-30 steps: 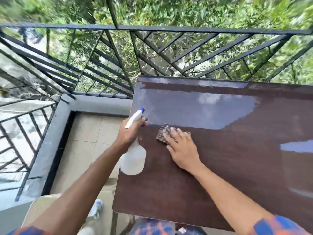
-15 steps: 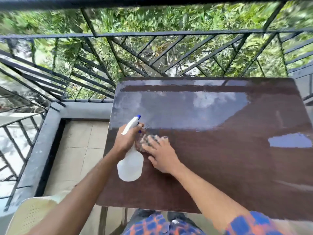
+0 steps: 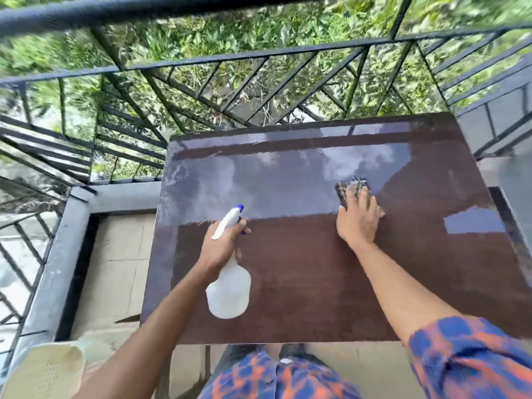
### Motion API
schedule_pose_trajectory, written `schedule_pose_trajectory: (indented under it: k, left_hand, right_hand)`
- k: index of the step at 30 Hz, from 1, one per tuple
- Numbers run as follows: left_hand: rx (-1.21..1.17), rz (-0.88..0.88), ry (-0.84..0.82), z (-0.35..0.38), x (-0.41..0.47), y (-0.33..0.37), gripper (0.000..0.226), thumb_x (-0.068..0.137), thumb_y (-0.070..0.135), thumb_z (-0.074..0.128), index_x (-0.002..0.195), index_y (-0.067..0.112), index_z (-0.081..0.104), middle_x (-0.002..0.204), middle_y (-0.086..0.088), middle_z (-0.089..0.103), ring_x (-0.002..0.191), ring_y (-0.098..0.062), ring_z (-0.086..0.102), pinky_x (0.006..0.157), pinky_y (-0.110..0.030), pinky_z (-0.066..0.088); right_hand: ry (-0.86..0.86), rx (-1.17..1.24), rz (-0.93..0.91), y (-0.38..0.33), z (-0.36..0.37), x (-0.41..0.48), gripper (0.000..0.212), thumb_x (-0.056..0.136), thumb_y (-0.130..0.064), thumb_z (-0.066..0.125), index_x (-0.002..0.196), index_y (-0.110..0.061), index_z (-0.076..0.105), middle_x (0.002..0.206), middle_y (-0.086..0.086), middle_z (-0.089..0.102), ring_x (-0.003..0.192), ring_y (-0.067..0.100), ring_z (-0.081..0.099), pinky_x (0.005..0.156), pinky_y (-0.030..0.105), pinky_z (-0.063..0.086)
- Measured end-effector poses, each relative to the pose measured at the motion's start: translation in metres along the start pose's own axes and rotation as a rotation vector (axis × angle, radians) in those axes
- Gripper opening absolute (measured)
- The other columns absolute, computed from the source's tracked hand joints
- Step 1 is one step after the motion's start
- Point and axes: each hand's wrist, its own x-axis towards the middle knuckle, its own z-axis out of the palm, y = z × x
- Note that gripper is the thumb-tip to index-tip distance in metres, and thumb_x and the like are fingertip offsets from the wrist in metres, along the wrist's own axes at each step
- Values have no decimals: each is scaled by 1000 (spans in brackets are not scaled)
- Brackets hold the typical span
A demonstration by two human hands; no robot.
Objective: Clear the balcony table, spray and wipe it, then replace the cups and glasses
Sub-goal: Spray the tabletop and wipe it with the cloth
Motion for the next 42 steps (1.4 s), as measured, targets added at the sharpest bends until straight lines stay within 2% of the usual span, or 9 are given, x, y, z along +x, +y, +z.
schedule_pose_trajectory:
  k: [5, 8, 13, 19, 22, 29, 35, 39, 42]
  left_hand:
    - [-19, 18, 15, 22, -9, -7, 15, 99, 23, 64, 91, 32, 72, 82, -1, 75, 40, -12, 52, 46, -18, 40]
    - [-41, -16, 5, 29, -12, -14, 13, 97, 27, 66, 96, 17, 73, 82, -2, 75, 36, -16, 49, 43, -18, 39]
    - [-38, -54, -30, 38, -19, -20, 28, 89, 36, 64, 99, 12, 73, 86, -1, 76, 33, -21, 46, 42, -18, 36]
    - [-26, -48, -56, 45, -23, -21, 23, 89, 36, 63, 99, 19, 74, 90, -4, 75, 34, -23, 45, 43, -21, 37]
    - [-11, -30, -81, 49, -24, -22, 20, 92, 34, 63, 99, 19, 74, 91, -6, 75, 35, -23, 45, 43, -20, 38]
    - [-14, -33, -177, 67, -30, -24, 15, 95, 27, 63, 97, 17, 74, 92, -8, 76, 34, -22, 47, 41, -21, 39]
    - [-18, -32, -276, 69, -46, -21, 23, 94, 31, 60, 82, 45, 75, 85, 3, 74, 36, -22, 46, 42, -20, 38]
    - [-9, -38, -277, 61, -52, -28, 17, 94, 32, 61, 99, 23, 75, 88, 1, 74, 36, -22, 46, 42, -21, 38]
    - [-19, -14, -288, 56, -58, -31, 18, 97, 29, 61, 104, 19, 74, 88, 0, 73, 35, -22, 45, 41, -20, 37]
  right_hand:
    - [-225, 24, -727, -44, 45, -132, 61, 90, -39, 58, 149, -32, 45, 162, 6, 34, 146, 37, 33, 118, 55, 28]
    - [-318, 57, -1061, -9, 54, -172, 44, 93, -35, 58, 137, -34, 57, 152, 2, 49, 138, 33, 47, 111, 53, 40]
    - [-19, 58, -566, 71, 26, -87, 49, 96, -31, 62, 144, -30, 55, 155, 9, 45, 140, 37, 44, 115, 53, 35]
    - [13, 95, 129, 95, -13, 1, 60, 98, -34, 55, 154, -27, 36, 165, 13, 25, 148, 40, 25, 121, 55, 20]
    - [-1, 73, -1, 46, -5, -40, 60, 98, -36, 54, 155, -26, 36, 165, 12, 24, 149, 40, 23, 122, 52, 17]
    - [-202, 99, -795, 33, 39, -222, 48, 84, -29, 70, 132, -32, 66, 148, 4, 55, 131, 35, 55, 110, 51, 44]
    - [31, 83, -216, 163, 15, -222, 48, 94, -18, 68, 141, -23, 59, 152, 13, 49, 137, 41, 47, 113, 49, 37]
    - [81, 129, 300, 189, -8, -189, 53, 97, -15, 62, 149, -16, 49, 157, 23, 37, 139, 47, 38, 115, 52, 30]
    - [92, 154, 369, 130, -2, -189, 57, 97, -22, 61, 151, -20, 45, 160, 18, 32, 143, 42, 32, 119, 45, 23]
